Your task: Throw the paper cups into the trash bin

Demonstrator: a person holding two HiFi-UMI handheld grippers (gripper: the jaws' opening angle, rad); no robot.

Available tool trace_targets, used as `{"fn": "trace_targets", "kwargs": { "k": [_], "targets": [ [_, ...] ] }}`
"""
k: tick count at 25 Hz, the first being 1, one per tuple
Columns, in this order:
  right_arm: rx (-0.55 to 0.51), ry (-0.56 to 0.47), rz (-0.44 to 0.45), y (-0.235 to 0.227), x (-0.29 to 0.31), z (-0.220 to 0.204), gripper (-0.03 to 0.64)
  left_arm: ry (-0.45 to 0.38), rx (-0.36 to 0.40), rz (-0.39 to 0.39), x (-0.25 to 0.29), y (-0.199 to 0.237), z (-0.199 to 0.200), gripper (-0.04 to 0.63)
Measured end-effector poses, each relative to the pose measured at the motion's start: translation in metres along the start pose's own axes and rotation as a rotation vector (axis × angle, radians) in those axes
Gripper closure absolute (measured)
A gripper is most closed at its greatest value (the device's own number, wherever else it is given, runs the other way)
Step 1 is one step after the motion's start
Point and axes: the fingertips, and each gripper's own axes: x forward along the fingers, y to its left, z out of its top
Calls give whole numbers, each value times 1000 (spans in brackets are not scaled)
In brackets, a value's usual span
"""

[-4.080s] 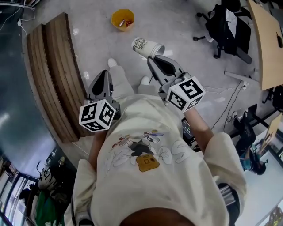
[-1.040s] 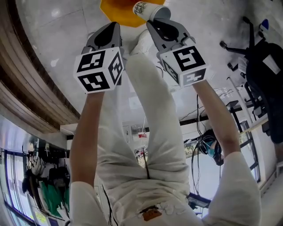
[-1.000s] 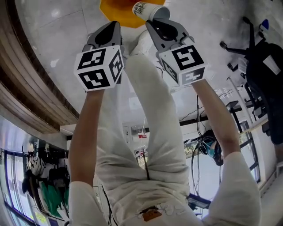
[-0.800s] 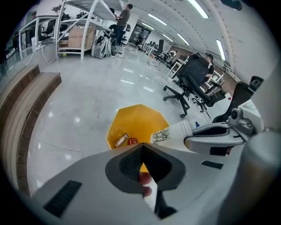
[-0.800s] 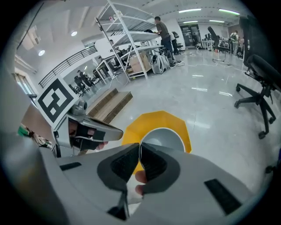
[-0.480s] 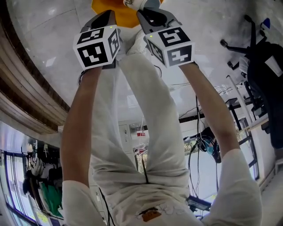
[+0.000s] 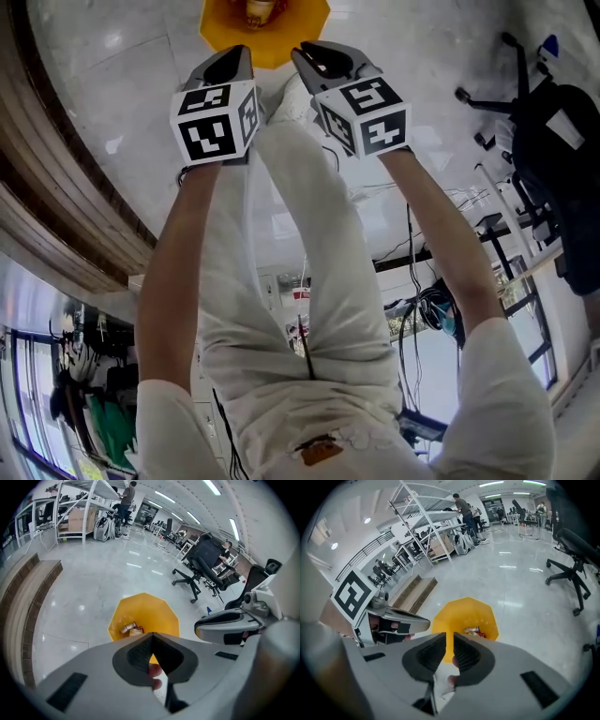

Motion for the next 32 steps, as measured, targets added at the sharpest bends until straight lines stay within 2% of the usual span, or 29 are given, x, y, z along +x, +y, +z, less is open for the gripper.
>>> {"fn": "trace_targets", "kwargs": {
  "k": [6, 17, 24, 32],
  "targets": [
    [-4, -29, -13, 27, -51, 29, 577, -28, 11, -12, -54, -26, 28, 592],
    [-4, -100, -40, 92, -185, 95, 598, -100, 39, -25, -199, -98, 88, 592],
    [16, -161, -33, 136, -278, 126, 609, -184, 75, -51, -306, -154, 121, 592],
    [-36, -265, 19, 196, -375, 171, 609, -302, 128, -68, -422, -205, 151, 593]
  ]
}}
